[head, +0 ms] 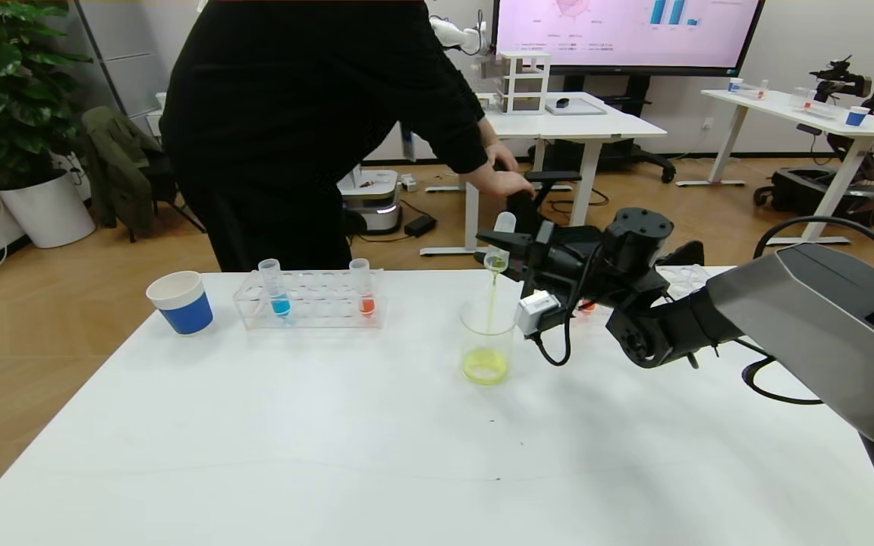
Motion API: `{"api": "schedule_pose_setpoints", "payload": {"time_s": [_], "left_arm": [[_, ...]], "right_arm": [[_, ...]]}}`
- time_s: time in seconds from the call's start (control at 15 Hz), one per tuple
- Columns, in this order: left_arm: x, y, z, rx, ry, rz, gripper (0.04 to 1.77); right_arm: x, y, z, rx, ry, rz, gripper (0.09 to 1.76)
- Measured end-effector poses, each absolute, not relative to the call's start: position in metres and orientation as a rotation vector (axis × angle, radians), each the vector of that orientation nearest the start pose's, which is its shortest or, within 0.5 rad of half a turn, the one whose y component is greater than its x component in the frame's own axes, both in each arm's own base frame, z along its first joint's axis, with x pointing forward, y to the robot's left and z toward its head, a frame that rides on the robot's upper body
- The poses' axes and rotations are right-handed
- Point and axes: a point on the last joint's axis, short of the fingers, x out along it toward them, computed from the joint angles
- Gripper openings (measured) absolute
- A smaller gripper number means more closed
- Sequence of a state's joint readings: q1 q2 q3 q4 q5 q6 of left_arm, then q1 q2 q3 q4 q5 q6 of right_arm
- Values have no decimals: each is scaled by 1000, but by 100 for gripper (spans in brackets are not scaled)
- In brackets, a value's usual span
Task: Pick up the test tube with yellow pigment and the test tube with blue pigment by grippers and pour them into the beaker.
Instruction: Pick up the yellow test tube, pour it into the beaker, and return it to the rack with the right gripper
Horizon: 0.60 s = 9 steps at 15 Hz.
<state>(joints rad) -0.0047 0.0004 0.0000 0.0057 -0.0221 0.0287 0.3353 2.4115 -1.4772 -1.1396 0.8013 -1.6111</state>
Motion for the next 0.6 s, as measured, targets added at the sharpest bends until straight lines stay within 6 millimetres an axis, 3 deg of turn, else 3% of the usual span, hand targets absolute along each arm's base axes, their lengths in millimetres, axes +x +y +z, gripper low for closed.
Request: {"api": "schedule_pose_setpoints", "payload": {"time_s": [0.6], "left_arm": [[-23,0,75,29,6,-27,175]], "right_arm": [[437,169,113,-1655,-1089,636,53]]}}
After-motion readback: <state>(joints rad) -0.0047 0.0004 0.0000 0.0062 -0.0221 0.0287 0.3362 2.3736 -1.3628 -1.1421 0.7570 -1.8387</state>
